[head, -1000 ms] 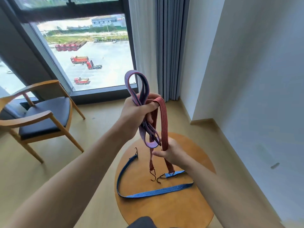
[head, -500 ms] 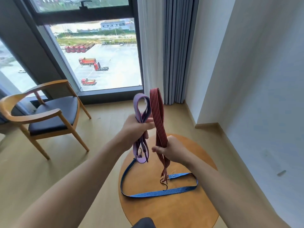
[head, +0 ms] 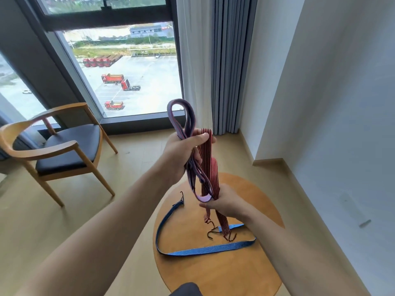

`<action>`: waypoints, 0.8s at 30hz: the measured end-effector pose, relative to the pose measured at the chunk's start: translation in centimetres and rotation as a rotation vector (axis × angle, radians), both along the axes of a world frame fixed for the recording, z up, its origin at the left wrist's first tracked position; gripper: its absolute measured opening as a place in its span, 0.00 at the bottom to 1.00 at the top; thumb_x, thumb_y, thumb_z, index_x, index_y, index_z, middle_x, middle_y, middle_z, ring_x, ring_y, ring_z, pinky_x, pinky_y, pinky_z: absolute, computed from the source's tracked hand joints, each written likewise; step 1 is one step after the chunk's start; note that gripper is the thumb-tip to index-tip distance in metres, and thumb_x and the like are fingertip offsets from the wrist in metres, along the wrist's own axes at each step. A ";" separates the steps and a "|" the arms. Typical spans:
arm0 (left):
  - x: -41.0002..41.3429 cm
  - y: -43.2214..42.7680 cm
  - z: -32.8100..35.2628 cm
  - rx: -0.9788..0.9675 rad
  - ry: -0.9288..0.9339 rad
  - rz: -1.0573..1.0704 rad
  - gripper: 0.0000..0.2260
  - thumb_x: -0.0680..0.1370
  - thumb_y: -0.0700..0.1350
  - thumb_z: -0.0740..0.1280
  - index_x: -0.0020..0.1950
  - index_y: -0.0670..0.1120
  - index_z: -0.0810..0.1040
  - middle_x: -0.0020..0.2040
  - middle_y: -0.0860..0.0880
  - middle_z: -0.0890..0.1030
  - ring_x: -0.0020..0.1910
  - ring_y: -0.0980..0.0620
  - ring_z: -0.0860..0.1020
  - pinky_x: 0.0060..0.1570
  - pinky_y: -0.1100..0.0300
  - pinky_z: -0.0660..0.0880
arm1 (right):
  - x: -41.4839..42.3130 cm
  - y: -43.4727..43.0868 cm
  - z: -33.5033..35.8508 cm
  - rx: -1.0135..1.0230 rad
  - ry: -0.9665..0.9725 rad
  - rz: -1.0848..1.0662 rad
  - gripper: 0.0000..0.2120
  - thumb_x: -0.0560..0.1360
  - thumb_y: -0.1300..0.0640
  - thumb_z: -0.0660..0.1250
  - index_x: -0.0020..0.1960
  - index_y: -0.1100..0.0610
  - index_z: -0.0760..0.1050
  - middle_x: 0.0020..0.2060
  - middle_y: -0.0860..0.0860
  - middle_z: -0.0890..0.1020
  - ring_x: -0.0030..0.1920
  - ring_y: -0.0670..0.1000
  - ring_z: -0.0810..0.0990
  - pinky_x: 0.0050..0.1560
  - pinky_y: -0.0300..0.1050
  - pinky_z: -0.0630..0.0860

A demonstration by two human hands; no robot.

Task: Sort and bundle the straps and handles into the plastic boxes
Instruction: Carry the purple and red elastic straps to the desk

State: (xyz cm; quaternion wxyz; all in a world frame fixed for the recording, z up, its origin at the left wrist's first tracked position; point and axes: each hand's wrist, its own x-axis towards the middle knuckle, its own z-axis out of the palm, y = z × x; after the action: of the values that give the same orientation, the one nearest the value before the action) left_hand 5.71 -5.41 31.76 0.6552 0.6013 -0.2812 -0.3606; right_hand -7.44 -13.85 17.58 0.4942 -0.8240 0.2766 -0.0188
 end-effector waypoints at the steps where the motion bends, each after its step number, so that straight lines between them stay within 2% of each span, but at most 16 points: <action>1: 0.1 0.0 0.3 -0.015 0.007 -0.001 0.05 0.81 0.36 0.69 0.46 0.42 0.82 0.49 0.41 0.88 0.23 0.53 0.70 0.27 0.60 0.74 | 0.1 0.1 -0.5 -0.013 0.027 0.007 0.10 0.73 0.49 0.77 0.42 0.55 0.81 0.41 0.55 0.85 0.44 0.56 0.83 0.50 0.56 0.80; 3: 0.5 0.0 0.4 -0.006 -0.019 0.026 0.03 0.81 0.37 0.70 0.48 0.42 0.83 0.48 0.41 0.88 0.23 0.53 0.71 0.28 0.59 0.74 | 0.1 0.3 -1.4 -0.006 0.070 0.013 0.11 0.76 0.47 0.74 0.43 0.55 0.81 0.41 0.53 0.85 0.44 0.53 0.83 0.51 0.54 0.80; 4: 0.8 0.1 0.2 0.030 -0.044 0.063 0.02 0.80 0.38 0.71 0.48 0.42 0.83 0.45 0.42 0.87 0.23 0.53 0.72 0.29 0.59 0.74 | 0.1 0.4 -1.7 0.021 0.088 -0.003 0.12 0.77 0.46 0.71 0.43 0.54 0.81 0.41 0.52 0.85 0.44 0.52 0.83 0.51 0.53 0.81; 6: 1.8 0.6 -0.7 0.181 -0.143 0.205 0.05 0.78 0.43 0.74 0.49 0.41 0.83 0.34 0.44 0.83 0.23 0.51 0.75 0.28 0.58 0.74 | -0.1 0.4 -1.9 0.051 0.103 -0.049 0.15 0.80 0.44 0.67 0.40 0.52 0.80 0.38 0.47 0.84 0.43 0.49 0.82 0.48 0.49 0.79; 8: 3.0 1.4 -2.2 0.392 -0.361 0.358 0.09 0.75 0.45 0.75 0.46 0.40 0.81 0.33 0.44 0.79 0.28 0.43 0.79 0.33 0.53 0.80 | -0.3 0.3 -1.7 0.058 0.088 -0.069 0.17 0.80 0.41 0.66 0.41 0.52 0.80 0.36 0.47 0.82 0.38 0.49 0.80 0.44 0.49 0.78; 10: 3.9 2.7 -3.6 0.563 -0.581 0.367 0.09 0.74 0.46 0.74 0.43 0.42 0.78 0.37 0.41 0.81 0.36 0.39 0.82 0.43 0.48 0.82 | -0.3 -0.1 -0.9 0.080 0.070 -0.047 0.16 0.76 0.40 0.71 0.46 0.54 0.80 0.35 0.50 0.82 0.36 0.47 0.81 0.40 0.48 0.80; 11: 4.1 3.3 -4.2 0.576 -0.585 0.297 0.07 0.74 0.45 0.75 0.43 0.44 0.78 0.38 0.40 0.81 0.34 0.41 0.82 0.42 0.50 0.81 | -0.2 -0.2 -0.3 0.079 0.075 -0.015 0.18 0.73 0.40 0.74 0.45 0.55 0.78 0.34 0.51 0.80 0.34 0.47 0.81 0.37 0.46 0.79; 12: 4.0 3.8 -4.6 0.528 -0.503 0.172 0.05 0.75 0.43 0.76 0.46 0.46 0.81 0.39 0.42 0.81 0.31 0.46 0.80 0.38 0.53 0.80 | 0.0 -0.3 0.3 0.063 0.097 0.028 0.20 0.70 0.40 0.77 0.42 0.56 0.76 0.33 0.51 0.79 0.32 0.48 0.80 0.34 0.44 0.78; 13: 3.9 4.3 -5.0 0.461 -0.401 0.017 0.09 0.74 0.40 0.77 0.53 0.49 0.84 0.42 0.45 0.83 0.28 0.50 0.77 0.35 0.56 0.79 | 0.2 -0.3 0.8 0.035 0.124 0.075 0.22 0.68 0.40 0.78 0.41 0.57 0.75 0.32 0.51 0.78 0.31 0.48 0.78 0.32 0.43 0.77; 15: 3.4 4.9 -6.0 0.329 -0.251 -0.279 0.24 0.73 0.36 0.76 0.65 0.56 0.82 0.57 0.54 0.86 0.29 0.55 0.75 0.33 0.61 0.77 | 0.7 -0.2 1.7 0.020 0.161 0.168 0.22 0.66 0.42 0.80 0.41 0.59 0.77 0.32 0.51 0.81 0.31 0.46 0.78 0.32 0.42 0.77; 17: 3.0 4.9 -7.2 0.268 -0.197 -0.459 0.31 0.73 0.32 0.75 0.74 0.54 0.76 0.70 0.59 0.80 0.32 0.59 0.77 0.35 0.62 0.77 | 0.9 -0.1 2.3 0.047 0.173 0.245 0.19 0.65 0.45 0.80 0.43 0.58 0.79 0.34 0.49 0.84 0.32 0.46 0.80 0.34 0.44 0.79; 18: 2.8 4.9 -7.9 0.265 -0.169 -0.511 0.33 0.74 0.30 0.74 0.76 0.52 0.74 0.71 0.58 0.79 0.34 0.60 0.79 0.35 0.62 0.78 | 1.0 0.0 2.5 0.057 0.175 0.276 0.16 0.65 0.46 0.80 0.43 0.56 0.80 0.33 0.48 0.83 0.32 0.45 0.80 0.34 0.44 0.79; 19: 2.6 5.0 -8.7 0.269 -0.137 -0.544 0.34 0.74 0.30 0.74 0.77 0.50 0.72 0.69 0.57 0.81 0.36 0.61 0.81 0.35 0.62 0.77 | 1.1 0.0 2.5 0.074 0.170 0.304 0.12 0.65 0.49 0.80 0.42 0.53 0.81 0.32 0.47 0.82 0.32 0.45 0.79 0.33 0.45 0.78; 20: 2.3 5.2 -9.5 0.269 -0.115 -0.563 0.34 0.73 0.30 0.75 0.76 0.48 0.72 0.62 0.58 0.85 0.36 0.61 0.81 0.34 0.64 0.77 | 1.1 0.0 2.8 0.100 0.154 0.332 0.08 0.66 0.52 0.80 0.41 0.47 0.82 0.31 0.45 0.81 0.32 0.45 0.78 0.32 0.46 0.77; 22: 1.7 5.4 -11.1 0.254 -0.109 -0.575 0.33 0.70 0.30 0.76 0.74 0.43 0.73 0.45 0.61 0.86 0.36 0.63 0.82 0.35 0.69 0.76 | 0.9 -0.2 3.1 0.150 0.112 0.372 0.16 0.66 0.60 0.79 0.37 0.39 0.80 0.28 0.43 0.78 0.31 0.46 0.76 0.31 0.46 0.74; 24: 1.2 5.5 -12.3 0.235 -0.127 -0.567 0.30 0.67 0.29 0.78 0.67 0.44 0.79 0.43 0.60 0.86 0.42 0.63 0.83 0.43 0.71 0.77 | 0.6 -0.4 2.8 0.199 0.109 0.373 0.16 0.65 0.63 0.77 0.37 0.42 0.79 0.29 0.43 0.76 0.33 0.48 0.74 0.35 0.48 0.72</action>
State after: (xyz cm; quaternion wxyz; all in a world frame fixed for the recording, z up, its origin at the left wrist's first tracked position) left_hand 6.90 0.05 19.49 0.4355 0.5919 -0.4344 -0.5209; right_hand -6.86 -14.30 20.42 0.5524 -0.8077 0.1463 0.1450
